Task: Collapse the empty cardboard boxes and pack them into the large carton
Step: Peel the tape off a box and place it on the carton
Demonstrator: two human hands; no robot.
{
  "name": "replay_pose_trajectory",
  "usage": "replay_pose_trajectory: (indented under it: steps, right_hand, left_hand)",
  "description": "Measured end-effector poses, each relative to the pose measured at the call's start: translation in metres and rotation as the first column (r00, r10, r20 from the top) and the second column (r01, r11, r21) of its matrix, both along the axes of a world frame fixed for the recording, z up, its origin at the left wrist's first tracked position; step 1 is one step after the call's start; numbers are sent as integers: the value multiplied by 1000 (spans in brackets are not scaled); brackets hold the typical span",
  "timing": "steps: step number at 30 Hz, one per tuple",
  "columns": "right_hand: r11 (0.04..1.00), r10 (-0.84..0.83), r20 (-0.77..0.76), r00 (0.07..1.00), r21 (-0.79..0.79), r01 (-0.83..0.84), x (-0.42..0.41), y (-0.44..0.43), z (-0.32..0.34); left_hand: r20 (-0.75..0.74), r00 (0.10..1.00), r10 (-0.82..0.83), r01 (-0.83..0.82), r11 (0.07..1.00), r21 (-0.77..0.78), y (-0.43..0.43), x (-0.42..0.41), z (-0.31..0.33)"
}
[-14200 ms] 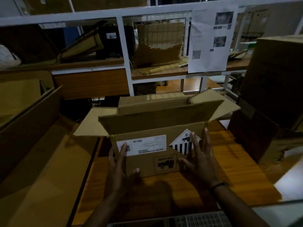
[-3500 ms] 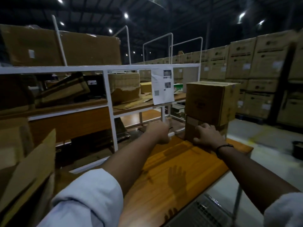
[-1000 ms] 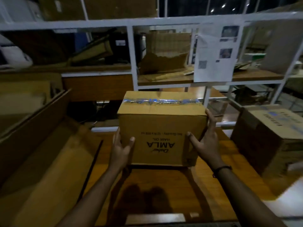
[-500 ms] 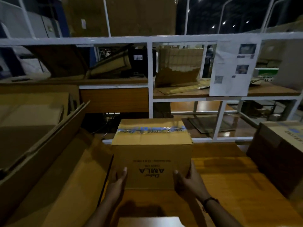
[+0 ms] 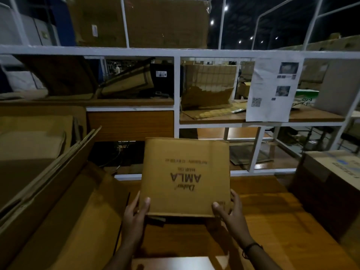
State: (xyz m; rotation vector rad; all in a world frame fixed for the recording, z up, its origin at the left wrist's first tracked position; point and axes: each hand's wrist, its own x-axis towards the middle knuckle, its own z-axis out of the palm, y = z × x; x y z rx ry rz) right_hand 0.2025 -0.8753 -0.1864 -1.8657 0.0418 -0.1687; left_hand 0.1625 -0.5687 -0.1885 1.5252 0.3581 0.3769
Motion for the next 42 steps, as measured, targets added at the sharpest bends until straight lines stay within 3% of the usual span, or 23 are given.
replay_pose_trajectory:
  steps: [4,9,15,18,21,25,29,31,32,34,36,39,42]
  right_hand:
    - [999,-38,107,994,25,36,-5,5,25]
    - [999,-14,278,960,36,4,-15,-5,61]
    - [983,-77,415,907,-121,139,-1,-20,96]
    - [965,-60,400,914,-211,156,0,-27,115]
    - [928,-21,317,948,-347,136,-1,-32,124]
    - [772,-29,235,972,-612,171,9,-30,131]
    - [534,-3,196,981,-829,167,12,-15,133]
    - [502,150,239,959,-855,134,16,-8,135]
    - [512,217,243,945,-853,102,19,-6,135]
    - [542,299,246,922,-839,48,27,-5,136]
    - [570,323,218,921,-822,-5,32,-6,137]
    - [585,328,211,921,-811,-22,33,-6,137]
    - [599,328,225,917,-801,-18,32,-7,136]
  left_hand:
    - [178,976,124,-145,983,112,-17,-5,29]
    - [315,944,93,-165,964,210,-25,-10,65]
    - [354,915,195,-352,816,458,-33,-13,104]
    - [271,938,218,-333,785,523,-40,-14,122]
    - [79,983,164,-178,779,601,-37,-8,127]
    - [-82,995,61,2,792,611,-44,-2,138]
    - [-223,975,3,143,759,635,-56,5,155]
    - [-285,958,40,179,693,698,-61,7,162]
    - [-243,967,74,146,621,770,-68,2,166]
    - [43,999,3,-40,443,896,-90,-16,169]
    - [238,938,-251,-132,374,918,-121,-36,169]
    - [75,894,-442,72,307,949,-153,-47,148]
    - [-77,928,-365,184,269,945,-158,-37,128]
